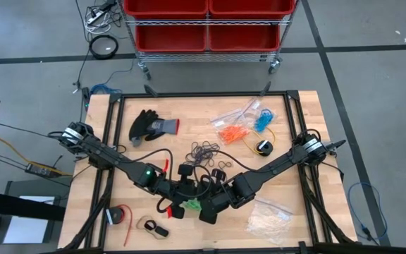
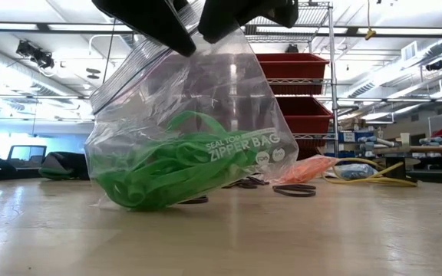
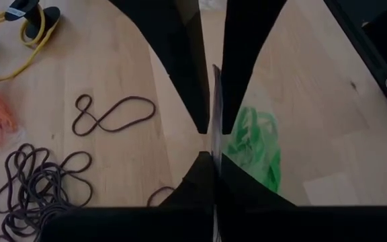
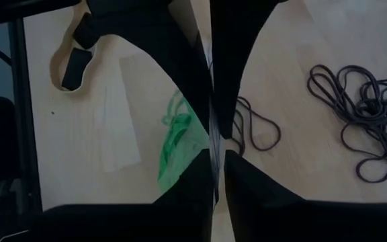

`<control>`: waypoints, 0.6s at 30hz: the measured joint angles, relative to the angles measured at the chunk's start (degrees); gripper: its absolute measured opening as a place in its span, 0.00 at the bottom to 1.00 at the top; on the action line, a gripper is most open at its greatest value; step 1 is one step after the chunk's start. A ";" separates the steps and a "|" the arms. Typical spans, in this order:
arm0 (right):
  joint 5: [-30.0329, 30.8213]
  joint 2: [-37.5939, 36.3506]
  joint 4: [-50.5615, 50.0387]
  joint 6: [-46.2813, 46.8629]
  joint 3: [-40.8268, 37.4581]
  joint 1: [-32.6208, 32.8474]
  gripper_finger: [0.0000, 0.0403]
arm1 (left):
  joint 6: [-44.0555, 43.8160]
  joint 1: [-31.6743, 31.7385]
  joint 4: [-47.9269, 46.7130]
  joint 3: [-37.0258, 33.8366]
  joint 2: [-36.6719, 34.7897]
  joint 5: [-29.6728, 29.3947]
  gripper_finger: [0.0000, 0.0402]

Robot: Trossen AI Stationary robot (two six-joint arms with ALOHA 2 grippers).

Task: Sort rubber bands
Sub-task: Close the transparent zip bag

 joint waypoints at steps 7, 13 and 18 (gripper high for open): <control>0.03 0.00 0.41 -0.35 0.00 0.00 0.06 | -0.02 0.00 0.00 0.00 0.00 0.60 0.00; 0.14 0.00 0.91 -1.00 0.00 -0.02 0.06 | -0.02 0.00 0.02 0.00 0.00 1.05 0.01; 0.16 0.00 1.01 -2.30 0.00 -0.02 0.03 | -0.02 0.00 0.00 0.00 0.00 1.07 0.02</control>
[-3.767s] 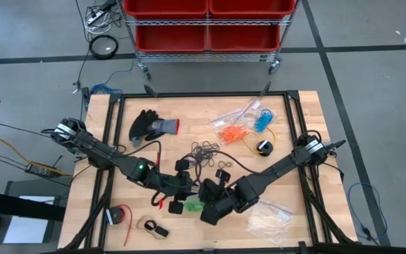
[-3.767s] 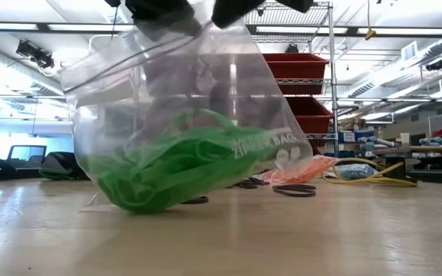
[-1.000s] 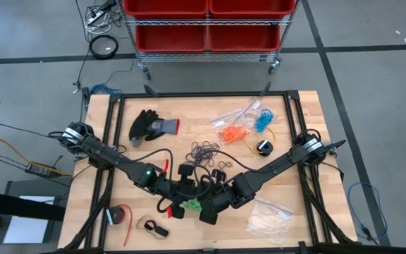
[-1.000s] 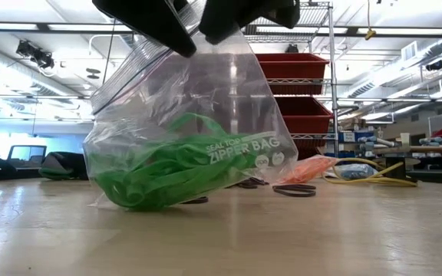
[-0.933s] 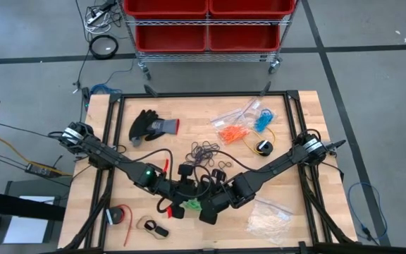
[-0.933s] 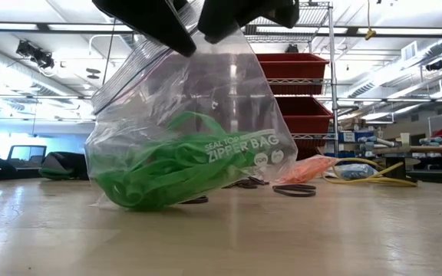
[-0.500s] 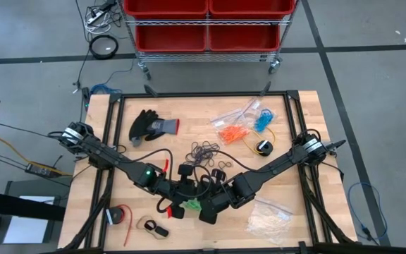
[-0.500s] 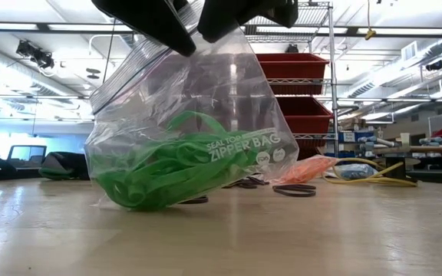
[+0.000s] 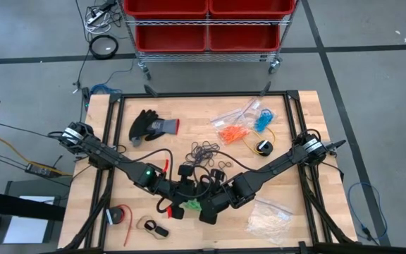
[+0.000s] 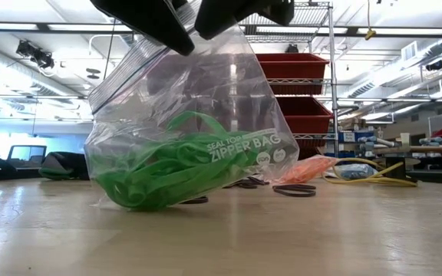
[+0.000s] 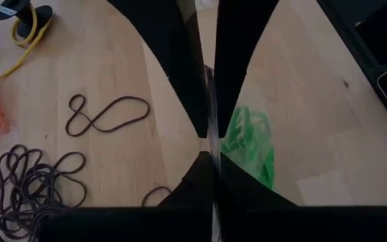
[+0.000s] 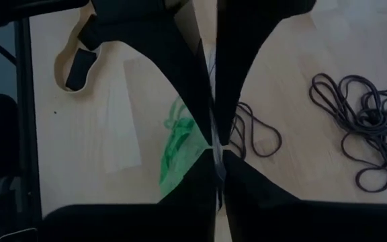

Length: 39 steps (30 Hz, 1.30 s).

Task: Sort rubber bands
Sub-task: Close the transparent zip bag

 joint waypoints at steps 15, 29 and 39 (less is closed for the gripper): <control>0.75 0.00 -0.24 -1.84 0.00 -0.02 0.00 | -1.63 0.00 -0.33 0.00 0.00 0.00 0.06; 0.90 0.00 -2.32 -0.86 0.00 -0.07 0.00 | -0.30 0.13 -8.38 0.17 -0.04 -1.39 0.01; 2.67 0.00 -4.08 0.89 -0.02 0.63 0.00 | -0.81 0.07 -12.05 0.00 0.00 -2.98 0.00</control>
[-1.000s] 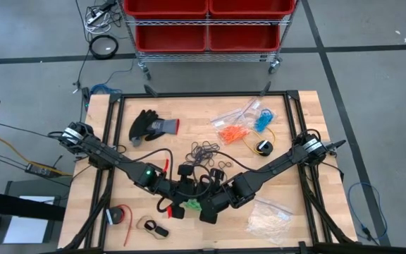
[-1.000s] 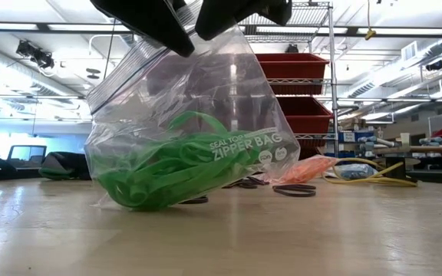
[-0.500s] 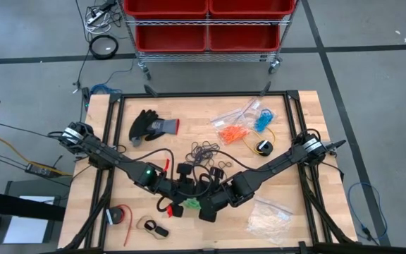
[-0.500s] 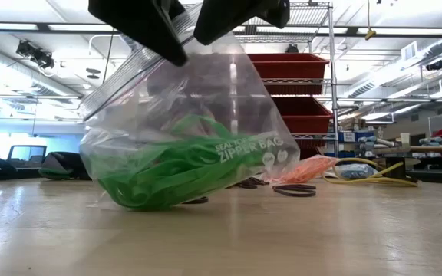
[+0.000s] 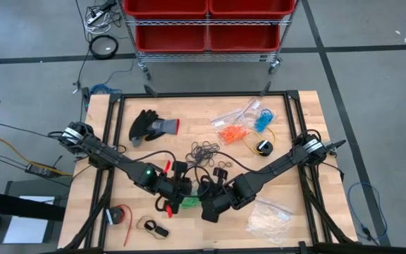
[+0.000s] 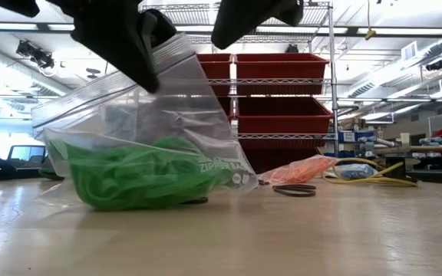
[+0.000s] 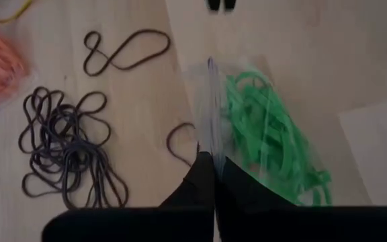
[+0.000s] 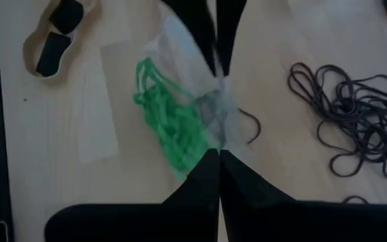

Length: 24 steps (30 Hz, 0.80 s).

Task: Sort rubber bands
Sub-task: Close the transparent zip bag

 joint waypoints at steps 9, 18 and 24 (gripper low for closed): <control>1.23 0.00 3.26 -0.94 0.00 0.26 0.14 | 0.35 -0.07 2.01 0.00 0.00 0.64 0.00; 1.22 0.00 5.16 -1.38 0.00 0.33 0.34 | 0.59 -0.09 5.10 0.00 0.00 1.86 0.00; 1.19 0.00 5.57 -1.88 0.00 0.08 0.33 | 1.88 -0.18 8.10 0.00 0.00 3.55 0.00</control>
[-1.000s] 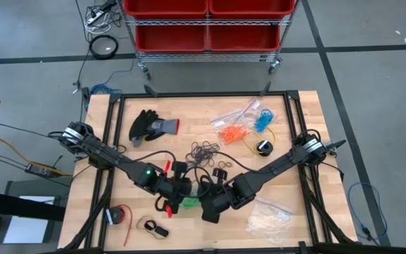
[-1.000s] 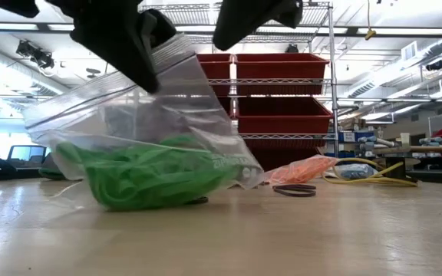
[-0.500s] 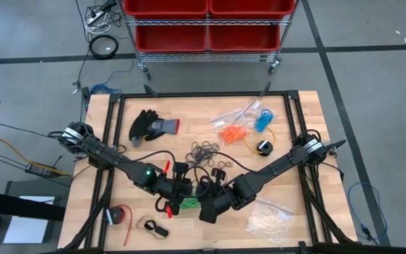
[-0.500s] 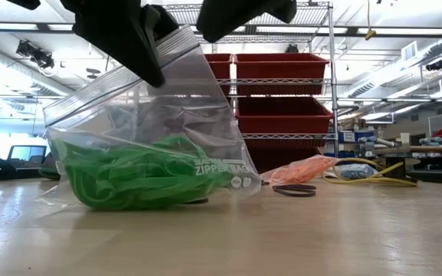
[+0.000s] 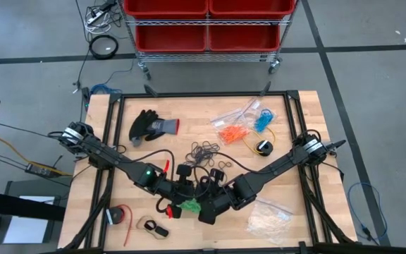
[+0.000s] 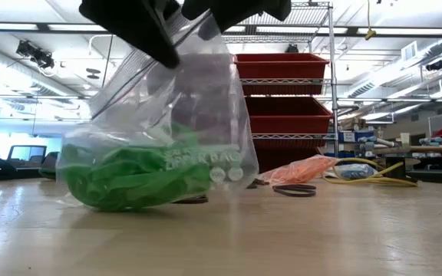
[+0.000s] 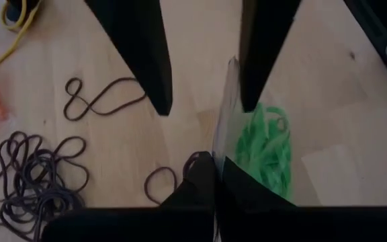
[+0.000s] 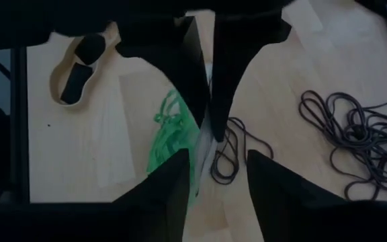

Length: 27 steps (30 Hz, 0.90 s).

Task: Sort rubber bands
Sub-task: Close the transparent zip bag

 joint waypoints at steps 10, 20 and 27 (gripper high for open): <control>-0.95 0.00 -0.20 0.00 0.00 -0.12 0.10 | 0.02 0.00 0.99 0.02 0.00 0.02 0.00; -1.06 0.00 -0.26 0.24 0.00 -0.32 0.08 | 0.02 0.00 1.08 0.02 0.00 -0.08 0.00; -1.06 0.00 -0.67 0.26 0.00 -0.32 0.09 | 0.02 0.00 1.39 0.02 0.00 -0.23 0.00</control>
